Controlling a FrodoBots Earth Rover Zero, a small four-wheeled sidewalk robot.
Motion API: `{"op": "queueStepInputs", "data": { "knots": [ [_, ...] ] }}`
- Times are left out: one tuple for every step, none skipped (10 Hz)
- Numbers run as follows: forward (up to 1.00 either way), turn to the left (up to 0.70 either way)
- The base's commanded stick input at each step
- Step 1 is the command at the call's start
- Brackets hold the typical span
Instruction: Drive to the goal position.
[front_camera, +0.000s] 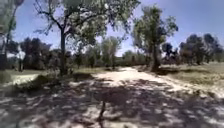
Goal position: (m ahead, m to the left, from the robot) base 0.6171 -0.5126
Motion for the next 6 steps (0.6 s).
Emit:
{"op": "queueStepInputs", "data": {
  "knots": [
    [1.00, 0.40],
    [1.00, 0.40],
    [1.00, 0.40],
    [1.00, 0.00],
    [1.00, 0.00],
    [1.00, 0.00]
  ]
}}
